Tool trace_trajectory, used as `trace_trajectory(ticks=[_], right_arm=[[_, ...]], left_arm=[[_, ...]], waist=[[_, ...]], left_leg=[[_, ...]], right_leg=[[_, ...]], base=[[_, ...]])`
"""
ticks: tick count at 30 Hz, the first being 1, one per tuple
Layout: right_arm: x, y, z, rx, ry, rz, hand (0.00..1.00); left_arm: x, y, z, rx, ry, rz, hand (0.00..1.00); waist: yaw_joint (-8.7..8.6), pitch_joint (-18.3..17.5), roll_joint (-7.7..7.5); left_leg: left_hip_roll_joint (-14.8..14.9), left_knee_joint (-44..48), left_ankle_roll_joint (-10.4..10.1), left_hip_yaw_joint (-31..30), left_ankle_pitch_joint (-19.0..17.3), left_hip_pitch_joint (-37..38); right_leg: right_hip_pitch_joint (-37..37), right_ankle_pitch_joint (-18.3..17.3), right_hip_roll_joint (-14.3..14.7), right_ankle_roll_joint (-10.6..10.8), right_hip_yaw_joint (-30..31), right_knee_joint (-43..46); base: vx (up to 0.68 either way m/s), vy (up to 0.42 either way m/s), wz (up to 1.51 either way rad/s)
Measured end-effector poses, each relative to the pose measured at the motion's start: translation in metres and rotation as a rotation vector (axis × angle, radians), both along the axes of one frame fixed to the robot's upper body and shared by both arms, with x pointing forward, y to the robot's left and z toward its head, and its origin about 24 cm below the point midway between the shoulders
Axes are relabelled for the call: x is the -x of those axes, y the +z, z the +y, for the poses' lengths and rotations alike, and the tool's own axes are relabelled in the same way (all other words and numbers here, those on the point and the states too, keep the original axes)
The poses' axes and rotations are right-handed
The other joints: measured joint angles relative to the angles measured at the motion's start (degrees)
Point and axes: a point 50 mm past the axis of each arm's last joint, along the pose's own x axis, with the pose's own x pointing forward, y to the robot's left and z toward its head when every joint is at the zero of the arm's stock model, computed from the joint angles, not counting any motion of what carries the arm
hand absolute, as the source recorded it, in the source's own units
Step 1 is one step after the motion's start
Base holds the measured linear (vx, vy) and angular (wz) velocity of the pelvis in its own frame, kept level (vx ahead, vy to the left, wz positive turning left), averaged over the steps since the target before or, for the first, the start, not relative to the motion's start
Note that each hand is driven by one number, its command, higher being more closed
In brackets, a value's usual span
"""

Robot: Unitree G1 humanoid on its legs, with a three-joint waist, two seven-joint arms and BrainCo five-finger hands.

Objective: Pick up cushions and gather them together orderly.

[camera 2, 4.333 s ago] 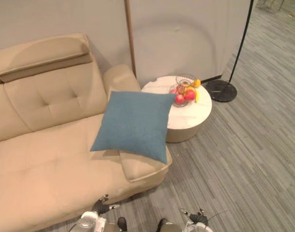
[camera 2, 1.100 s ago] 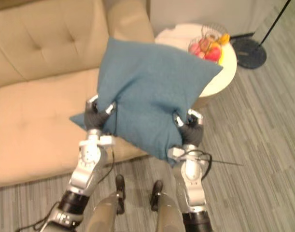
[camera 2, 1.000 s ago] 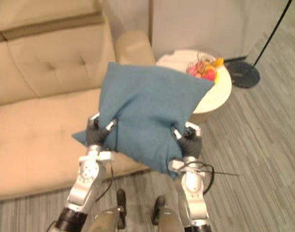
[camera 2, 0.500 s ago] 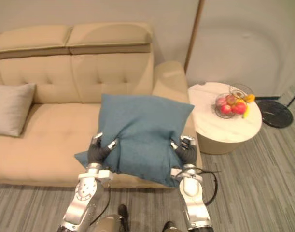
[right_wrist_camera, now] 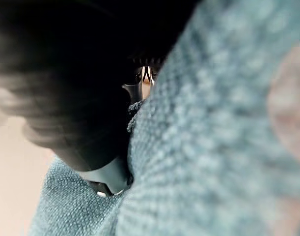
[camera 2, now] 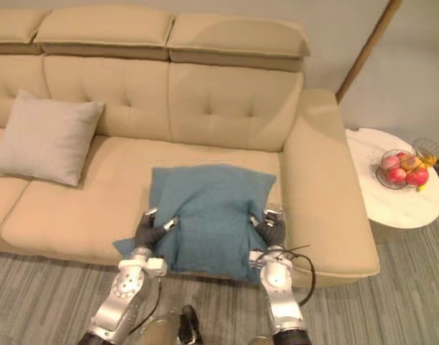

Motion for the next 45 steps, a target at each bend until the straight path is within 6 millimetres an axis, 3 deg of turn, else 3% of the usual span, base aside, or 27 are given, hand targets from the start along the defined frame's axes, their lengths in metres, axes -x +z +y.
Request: trace_trajectory(ticks=[1,2,3,4,5,6,7,9,10,11,13,15,16,17,18,20,23,32,38,42,45], right_arm=[[0.0,0.0,0.0,0.001,0.002,0.002,1.0],[0.0,0.0,-0.003,0.013,0.003,0.003,1.0],[0.0,0.0,-0.004,0.017,0.004,0.002,1.0],[0.0,0.0,-0.006,0.017,0.002,0.001,1.0],[0.0,0.001,-0.01,0.021,-0.013,-0.006,1.0],[0.001,0.001,-0.014,0.025,-0.022,-0.007,1.0],[0.001,0.001,-0.018,0.032,-0.034,-0.007,1.0],[0.001,0.008,-0.02,0.041,-0.034,-0.033,1.0],[0.005,0.015,-0.02,0.038,-0.038,-0.064,1.0],[0.009,0.02,-0.02,0.038,-0.04,-0.086,1.0],[0.013,0.034,-0.021,0.039,-0.042,-0.151,1.0],[0.012,0.04,-0.021,0.04,-0.049,-0.177,1.0],[0.012,0.04,-0.022,0.039,-0.053,-0.177,1.0],[0.012,0.04,-0.023,0.045,-0.057,-0.179,1.0],[0.011,0.036,-0.024,0.048,-0.061,-0.161,1.0],[0.012,0.03,-0.022,0.034,-0.067,-0.137,1.0],[0.012,0.022,-0.019,0.025,-0.061,-0.104,1.0],[0.012,0.004,-0.018,0.041,-0.044,-0.022,1.0],[0.008,0.0,-0.016,0.092,-0.037,-0.004,1.0],[-0.012,0.011,-0.01,0.171,-0.012,-0.048,1.0],[-0.03,0.034,-0.004,0.203,-0.029,-0.133,1.0]], left_arm=[[0.0,0.001,-0.001,0.0,-0.004,-0.003,1.0],[-0.001,0.001,-0.002,0.001,-0.012,-0.006,1.0],[-0.001,0.002,-0.003,0.002,-0.018,-0.009,1.0],[-0.003,0.004,-0.006,0.003,-0.036,-0.019,1.0],[-0.004,0.006,-0.01,0.005,-0.055,-0.026,1.0],[-0.004,0.006,-0.014,0.011,-0.065,-0.027,1.0],[-0.003,0.007,-0.019,0.023,-0.075,-0.029,1.0],[-0.004,0.008,-0.02,0.031,-0.079,-0.036,1.0],[-0.003,0.008,-0.02,0.033,-0.085,-0.034,1.0],[-0.001,0.007,-0.021,0.039,-0.085,-0.028,1.0],[0.004,0.013,-0.021,0.059,-0.087,-0.051,1.0],[0.003,0.018,-0.023,0.073,-0.089,-0.074,1.0],[0.003,0.02,-0.024,0.079,-0.09,-0.078,1.0],[0.003,0.02,-0.026,0.09,-0.09,-0.08,1.0],[0.002,0.018,-0.026,0.08,-0.092,-0.071,1.0],[0.003,0.016,-0.024,0.063,-0.097,-0.065,1.0],[0.003,0.014,-0.02,0.04,-0.099,-0.061,1.0],[0.005,0.013,-0.018,-0.018,-0.117,-0.065,1.0],[0.004,0.014,-0.017,-0.037,-0.109,-0.075,1.0],[-0.011,0.027,-0.015,-0.043,-0.066,-0.129,1.0],[-0.03,0.048,-0.016,-0.046,-0.03,-0.212,1.0]], waist=[[-0.14,0.1,0.0],[-0.97,0.1,0.17],[-1.5,0.1,0.21],[-2.43,0.2,-0.08],[-3.47,0.4,-0.5],[-4.01,0.6,-0.26],[-3.74,0.8,-0.19],[-3.0,1.8,-0.1],[-2.41,3.0,-0.22],[-1.74,2.9,-0.22],[-0.75,2.9,-0.19],[-0.68,2.8,-0.03],[-0.91,2.7,0.18],[-1.12,2.2,0.99],[-1.48,1.9,0.61],[-2.18,1.5,-0.67],[-2.48,1.5,-0.71],[-3.41,1.3,-0.82],[-4.03,1.1,-0.96],[-4.01,1.5,-1.22],[-3.16,2.7,-1.9]], left_leg=[[-1.4,-3.0,0.3,-0.2,1.0,2.2],[-3.0,-6.3,0.6,-1.2,2.2,5.1],[-3.4,-7.0,0.7,-1.9,2.4,5.9],[-4.2,-6.2,0.7,-3.8,2.4,6.4],[-5.3,-4.5,0.2,-6.0,2.1,6.4],[-5.4,-3.2,-0.5,-7.2,1.6,6.4],[-4.8,0.1,-2.6,-7.8,0.4,5.9],[-1.3,15.0,-6.0,-6.1,-2.1,0.9],[4.0,25.7,-5.8,-3.4,-3.3,-1.7],[7.0,29.3,-6.0,-3.3,-3.7,-3.0],[10.2,27.3,-6.5,-4.8,-4.0,-5.1],[10.9,18.0,-6.7,-7.8,-3.6,-5.3],[10.6,11.1,-7.3,-9.7,-1.5,-4.2],[10.0,1.6,-8.1,-13.4,5.4,-2.1],[8.8,-0.8,-10.6,-14.5,7.8,-1.5],[5.6,-5.5,-9.1,-12.9,9.2,1.0],[2.6,-8.6,-7.9,-10.8,10.0,3.1],[2.3,-12.0,-6.9,-8.7,11.0,5.6],[2.8,-17.3,-7.0,-6.8,14.5,5.5],[3.5,-18.7,-6.7,-5.8,16.6,1.0],[4.3,-18.5,-6.5,-5.2,18.0,-3.8]], right_leg=[[-0.6,-1.0,2.3,-1.1,0.3,0.0],[-1.8,-1.8,6.4,-1.6,2.0,-0.6],[-2.8,-1.8,8.3,-1.7,3.2,-0.8],[-4.9,-0.1,10.4,-4.4,5.8,-1.3],[-6.1,3.2,10.6,-8.3,7.6,-2.7],[-5.8,4.5,10.3,-9.7,7.3,-2.8],[-3.5,4.8,10.0,-9.7,6.1,-3.9],[0.2,4.9,10.0,-10.2,6.2,-6.1],[3.3,4.4,10.4,-10.9,6.5,-7.2],[4.2,4.4,10.4,-11.0,6.8,-7.4],[4.3,4.2,10.0,-11.0,8.4,-7.5],[4.2,3.7,9.1,-10.2,9.2,-7.7],[4.2,3.5,8.8,-9.8,9.4,-7.5],[4.1,2.2,8.7,-7.3,10.1,-7.2],[4.1,1.6,8.2,-5.8,10.9,-7.2],[4.7,2.5,5.1,-4.3,12.2,-9.4],[6.7,4.7,2.0,-1.6,13.3,-14.4],[7.0,7.8,2.2,-1.7,16.6,-18.4],[3.4,10.0,3.3,-1.9,18.5,-19.4],[-1.7,12.9,3.9,-1.5,19.5,-20.8],[-6.7,14.8,4.6,-1.5,20.0,-20.8]], base=[[0.18,0.128,0.31],[0.15,0.064,0.5],[0.24,0.033,0.86],[0.27,-0.01,1.16],[0.28,-0.025,1.21],[0.29,-0.028,0.98],[0.29,-0.021,0.56],[0.23,-0.01,0.33],[0.15,-0.002,0.1],[0.21,0.029,-0.1],[0.14,0.129,-0.42],[0.12,0.203,-0.35],[0.11,0.273,-0.22],[0.13,0.352,-0.21],[0.11,0.279,-0.14],[0.11,0.257,-0.07],[0.08,0.226,-0.14],[0.0,0.03,-0.24],[-0.09,-0.029,-0.24],[-0.12,-0.017,-0.17],[-0.09,-0.014,-0.13]])
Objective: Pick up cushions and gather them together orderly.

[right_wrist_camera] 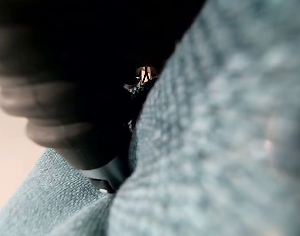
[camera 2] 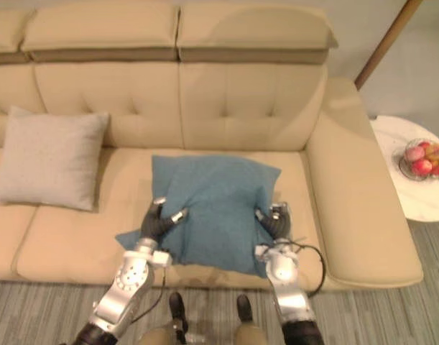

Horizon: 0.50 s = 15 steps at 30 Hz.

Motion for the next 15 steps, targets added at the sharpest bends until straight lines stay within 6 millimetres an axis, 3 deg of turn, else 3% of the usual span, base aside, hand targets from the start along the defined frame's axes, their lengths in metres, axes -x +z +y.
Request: trace_trajectory(ticks=[4,7,8,9,11,12,13,15], right_arm=[[-0.021,0.034,0.005,0.014,-0.039,-0.128,1.0],[-0.043,0.082,0.003,0.046,-0.101,-0.29,1.0],[-0.053,0.109,0.002,0.05,-0.128,-0.374,1.0],[-0.058,0.121,0.002,0.059,-0.145,-0.409,1.0],[-0.083,0.182,0.0,0.107,-0.201,-0.547,1.0],[-0.087,0.196,0.0,0.116,-0.214,-0.576,1.0],[-0.095,0.237,-0.001,0.144,-0.255,-0.648,1.0],[-0.098,0.271,-0.001,0.139,-0.281,-0.698,1.0]], left_arm=[[-0.026,0.039,-0.006,-0.003,0.027,-0.144,1.0],[-0.055,0.087,-0.014,-0.017,0.062,-0.296,1.0],[-0.066,0.112,-0.017,-0.024,0.085,-0.368,1.0],[-0.071,0.123,-0.018,-0.028,0.097,-0.399,1.0],[-0.091,0.179,-0.02,-0.054,0.17,-0.537,1.0],[-0.094,0.191,-0.02,-0.055,0.188,-0.565,1.0],[-0.102,0.226,-0.018,-0.063,0.246,-0.638,1.0],[-0.108,0.254,-0.017,-0.05,0.296,-0.67,1.0]], waist=[[1.17,0.8,-0.34],[2.25,0.9,-0.2],[2.29,1.6,-0.02],[2.28,2.4,0.02],[1.86,4.7,0.26],[1.75,5.5,0.41],[1.51,7.2,0.64],[1.34,7.8,0.95]], left_leg=[[1.0,0.3,-0.4,0.2,1.3,-6.2],[1.8,0.3,0.1,0.5,3.2,-12.2],[2.0,-0.2,0.1,0.2,4.2,-14.1],[2.0,-0.4,0.1,0.1,4.7,-14.5],[1.9,-2.9,0.3,-0.2,7.5,-16.8],[1.9,-3.0,0.3,-0.3,7.8,-17.4],[1.8,-3.0,0.6,-0.5,8.6,-19.1],[1.8,-3.0,0.7,-0.6,9.0,-21.3]], right_leg=[[-7.0,0.8,1.0,-0.2,-0.1,2.1],[-13.2,2.3,1.5,-0.2,-0.2,2.4],[-15.1,3.0,1.7,-0.1,-0.4,2.2],[-15.6,3.3,1.8,-0.1,-0.5,2.1],[-17.6,5.9,2.1,0.0,-0.9,-0.5],[-17.7,6.4,2.2,0.1,-1.0,-1.1],[-18.8,7.8,2.0,0.3,-1.1,-2.5],[-20.4,8.7,1.9,0.6,-1.3,-3.6]], base=[[-0.08,-0.012,-0.05],[-0.09,-0.002,-0.1],[-0.05,0.0,-0.03],[-0.07,0.005,0.0],[-0.06,0.011,-0.01],[-0.05,0.02,0.01],[-0.05,0.028,0.03],[-0.04,0.042,0.03]])
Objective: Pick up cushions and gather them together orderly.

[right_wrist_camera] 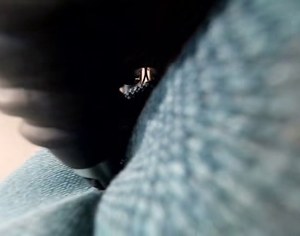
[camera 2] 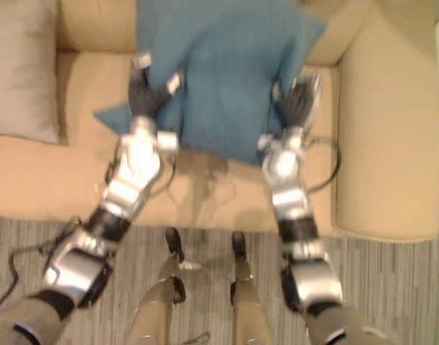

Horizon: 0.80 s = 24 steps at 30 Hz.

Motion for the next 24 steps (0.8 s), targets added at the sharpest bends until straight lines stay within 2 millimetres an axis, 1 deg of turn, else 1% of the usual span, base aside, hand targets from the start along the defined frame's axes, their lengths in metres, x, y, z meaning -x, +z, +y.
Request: trace_trajectory(ticks=[1,2,3,4,6,7,10,13,15,16,17,18,20,21,22,24], right_arm=[[0.0,0.014,0.001,0.004,-0.005,-0.021,1.0],[0.0,0.031,0.003,0.002,-0.008,-0.045,1.0],[0.001,0.045,0.005,0.004,-0.011,-0.061,0.0],[0.001,0.05,0.006,0.003,-0.013,-0.067,0.0],[0.001,0.065,0.004,-0.017,-0.037,-0.079,0.0],[0.001,0.066,0.003,-0.022,-0.042,-0.075,0.0],[-0.008,0.056,-0.001,-0.073,-0.035,-0.013,0.0],[-0.018,0.042,-0.006,-0.149,0.024,0.088,0.0],[-0.026,0.029,-0.008,-0.196,0.067,0.17,0.0],[-0.028,0.025,-0.008,-0.209,0.082,0.187,0.0],[-0.03,0.018,-0.007,-0.224,0.103,0.21,0.0],[-0.031,0.016,-0.005,-0.23,0.114,0.218,0.0],[-0.036,-0.004,0.007,-0.255,0.162,0.258,0.0],[-0.036,-0.007,0.009,-0.266,0.175,0.261,0.0],[-0.038,-0.021,0.011,-0.276,0.189,0.279,0.0],[-0.039,-0.037,0.01,-0.285,0.187,0.307,0.0]], left_arm=[[-0.002,0.012,0.001,0.003,0.022,-0.014,1.0],[-0.004,0.028,0.005,-0.003,0.053,-0.036,0.0],[-0.005,0.043,0.008,-0.008,0.079,-0.054,0.0],[-0.005,0.049,0.009,-0.009,0.087,-0.062,0.0],[-0.004,0.069,0.013,0.0,0.115,-0.079,0.0],[-0.004,0.072,0.013,0.003,0.117,-0.08,0.0],[-0.011,0.073,0.013,0.009,0.105,-0.032,0.0],[-0.023,0.06,0.013,0.015,0.061,0.088,0.0],[-0.034,0.043,0.014,0.049,0.034,0.194,0.0],[-0.035,0.039,0.014,0.057,0.025,0.211,0.0],[-0.037,0.034,0.014,0.082,0.007,0.226,0.0],[-0.037,0.032,0.014,0.09,0.002,0.231,0.0],[-0.04,0.016,0.02,0.125,0.0,0.256,0.0],[-0.041,0.013,0.021,0.134,0.0,0.259,0.0],[-0.044,-0.005,0.025,0.142,0.005,0.289,0.0],[-0.045,-0.022,0.024,0.145,-0.001,0.32,0.0]], waist=[[-0.03,0.4,0.33],[-0.15,1.1,0.38],[-0.19,2.0,0.45],[-0.17,2.1,0.46],[-0.08,3.1,0.48],[-0.04,3.5,0.47],[0.06,3.8,0.42],[0.53,4.4,0.32],[0.88,5.5,0.29],[0.94,5.5,0.3],[0.93,6.0,0.35],[0.93,6.3,0.33],[1.01,6.3,0.33],[1.03,6.3,0.32],[1.08,6.3,0.32],[1.14,6.3,0.3]], left_leg=[[0.0,0.0,0.1,-0.3,0.1,-0.7],[0.0,0.0,0.0,-0.5,0.2,-1.7],[0.0,0.0,0.0,-0.8,0.2,-2.4],[0.1,0.0,-0.1,-0.9,0.3,-3.0],[0.4,0.0,-0.4,-1.3,0.5,-5.1],[0.5,0.0,-0.4,-1.3,0.5,-5.3],[0.7,0.0,-0.4,-1.1,0.5,-7.5],[1.1,0.0,-0.4,0.1,0.4,-8.8],[1.4,0.0,-0.5,0.5,0.4,-9.1],[1.6,0.1,-0.5,0.5,0.4,-9.5],[2.0,0.6,-0.5,0.5,0.4,-10.0],[2.1,0.8,-0.6,0.5,0.3,-10.2],[2.8,1.2,-0.7,0.5,0.2,-10.1],[2.9,1.2,-0.8,0.5,0.2,-10.0],[3.1,1.3,-1.0,0.5,0.2,-9.3],[3.0,1.6,-1.1,0.3,0.1,-8.9]], right_leg=[[-0.4,0.3,0.0,0.0,-0.3,-0.4],[-1.0,0.6,-0.1,0.0,-0.4,-0.8],[-1.2,0.9,-0.1,0.0,-0.7,-1.5],[-1.7,0.9,-0.1,-0.1,-0.9,-1.7],[-3.5,1.0,-0.1,-0.1,-1.4,-1.9],[-3.7,1.0,-0.1,-0.1,-1.6,-1.9],[-5.9,1.0,0.0,-0.1,-2.4,-1.7],[-7.9,1.0,0.4,-0.1,-2.7,-0.8],[-8.6,1.1,0.6,-0.2,-3.0,-0.5],[-9.3,1.1,0.8,-0.2,-3.1,0.1],[-10.0,1.1,1.1,-0.2,-3.6,0.9],[-10.1,1.1,1.2,-0.2,-3.6,1.0],[-10.6,1.1,1.8,-0.2,-3.7,2.4],[-10.6,1.1,1.9,-0.2,-3.8,2.7],[-10.6,0.5,2.1,-0.7,-4.1,4.2],[-10.6,-0.9,2.0,-1.7,-4.8,5.7]], base=[[0.0,0.063,0.07],[0.01,0.08,0.09],[0.01,0.067,0.07],[0.02,0.066,0.09],[0.02,0.064,0.07],[0.02,0.064,0.03],[0.02,0.073,-0.02],[0.0,0.066,-0.13],[-0.03,0.046,-0.13],[-0.03,0.034,-0.11],[-0.03,0.022,-0.05],[-0.05,0.024,-0.06],[-0.06,0.021,-0.08],[-0.07,0.024,-0.07],[-0.08,0.021,0.02],[-0.09,0.015,0.1]])
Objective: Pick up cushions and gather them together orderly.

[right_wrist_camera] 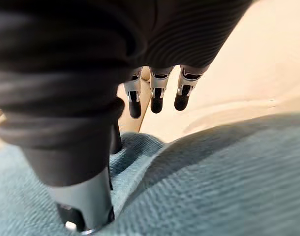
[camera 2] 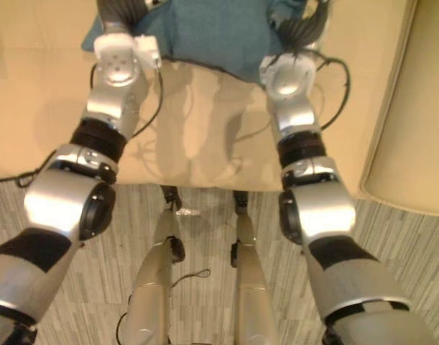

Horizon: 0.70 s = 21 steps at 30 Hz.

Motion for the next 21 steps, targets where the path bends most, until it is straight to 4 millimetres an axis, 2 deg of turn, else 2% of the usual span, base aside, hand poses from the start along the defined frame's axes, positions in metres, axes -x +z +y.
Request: trace_trajectory(ticks=[2,6,10,12,13,16,18,19,21], right_arm=[[0.0,-0.012,-0.002,-0.003,0.003,0.018,0.0],[0.003,-0.03,-0.007,-0.002,0.006,0.036,0.0],[0.012,-0.05,-0.022,-0.026,-0.007,0.032,0.0],[0.02,-0.069,-0.037,-0.039,-0.016,0.054,0.0],[0.021,-0.072,-0.039,-0.041,-0.017,0.058,0.0],[0.038,-0.088,-0.055,-0.006,-0.017,0.049,0.0],[0.058,-0.116,-0.071,0.0,-0.022,0.079,0.0],[0.061,-0.122,-0.073,0.003,-0.021,0.093,0.0],[0.085,-0.165,-0.078,-0.009,-0.006,0.191,0.0]], left_arm=[[0.0,-0.011,0.001,-0.004,-0.014,0.013,0.0],[0.001,-0.019,0.006,-0.007,-0.027,0.012,0.0],[0.002,-0.035,0.021,0.019,-0.02,0.034,0.0],[0.002,-0.053,0.038,0.028,0.007,0.075,0.0],[0.002,-0.055,0.041,0.026,0.01,0.079,0.0],[0.013,-0.074,0.067,-0.008,0.048,0.077,0.0],[0.023,-0.105,0.084,-0.029,0.062,0.129,0.0],[0.026,-0.112,0.087,-0.03,0.063,0.145,0.0],[0.045,-0.161,0.098,-0.017,0.066,0.248,0.0]], waist=[[0.12,0.0,0.0],[0.33,0.0,-0.01],[0.33,0.0,-0.04],[0.27,-0.1,-0.12],[0.31,-0.1,-0.13],[0.41,-0.2,-0.34],[0.45,-0.2,-0.42],[0.45,-0.3,-0.45],[0.56,-1.6,-1.62]], left_leg=[[0.0,-0.3,-0.4,-0.1,-0.2,0.5],[0.3,-0.4,-0.3,0.0,0.2,1.2],[0.1,-0.2,0.2,-0.4,0.6,3.1],[0.0,0.9,0.0,-1.5,0.5,5.0],[0.0,0.9,-0.1,-1.6,0.4,5.4],[0.0,1.2,-0.6,-2.1,-0.7,8.5],[-0.3,1.2,-0.6,-2.7,-1.0,11.9],[-0.4,1.1,-0.7,-2.9,-1.1,12.6],[-0.6,1.1,-0.5,-2.9,-2.1,15.2]], right_leg=[[0.1,-0.8,0.0,-0.5,-0.9,1.0],[0.3,-1.3,0.0,-0.7,-1.6,2.5],[1.3,-3.2,-0.2,-1.0,-2.2,5.6],[2.6,-5.3,-0.4,-1.3,-3.0,8.7],[2.9,-5.5,-0.4,-1.2,-3.1,9.0],[5.6,-7.3,-0.6,-1.4,-3.7,10.9],[9.1,-8.6,-0.8,-1.4,-4.2,11.4],[9.8,-8.8,-0.9,-1.5,-4.4,11.4],[12.4,-9.9,-1.2,-1.5,-4.5,11.6]], base=[[-0.1,0.0,0.09],[-0.09,-0.009,0.07],[-0.07,-0.021,0.11],[-0.05,-0.062,0.23],[-0.04,-0.087,0.2],[-0.03,-0.094,0.14],[0.01,-0.074,0.16],[0.02,-0.061,0.13],[0.04,-0.052,0.08]])
